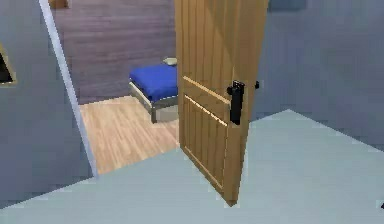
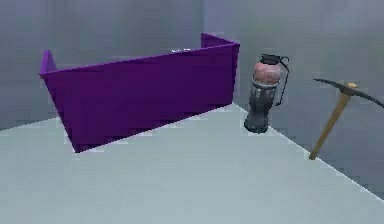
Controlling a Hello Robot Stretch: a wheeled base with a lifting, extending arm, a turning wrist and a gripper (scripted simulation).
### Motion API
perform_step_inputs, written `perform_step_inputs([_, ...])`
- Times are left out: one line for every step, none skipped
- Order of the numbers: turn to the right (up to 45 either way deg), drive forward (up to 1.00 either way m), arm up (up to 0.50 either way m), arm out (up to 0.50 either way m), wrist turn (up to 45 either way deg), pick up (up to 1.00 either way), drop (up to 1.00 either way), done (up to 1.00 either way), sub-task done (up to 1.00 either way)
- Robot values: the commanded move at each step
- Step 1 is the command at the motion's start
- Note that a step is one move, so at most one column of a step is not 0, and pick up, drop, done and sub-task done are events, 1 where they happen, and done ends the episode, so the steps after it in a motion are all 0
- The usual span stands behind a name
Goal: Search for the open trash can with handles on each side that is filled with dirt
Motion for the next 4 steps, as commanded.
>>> perform_step_inputs([-12.0, 0.00, 0.00, 0.00, 0.0, 0.00, 0.00, 0.00, 0.00])
perform_step_inputs([0.0, 1.00, 0.00, 0.00, 0.0, 0.00, 0.00, 0.00, 0.00])
perform_step_inputs([-6.0, 0.00, 0.00, 0.00, 0.0, 0.00, 0.00, 0.00, 0.00])
perform_step_inputs([0.0, 0.70, 0.00, 0.00, 0.0, 0.00, 0.00, 0.00, 0.00])
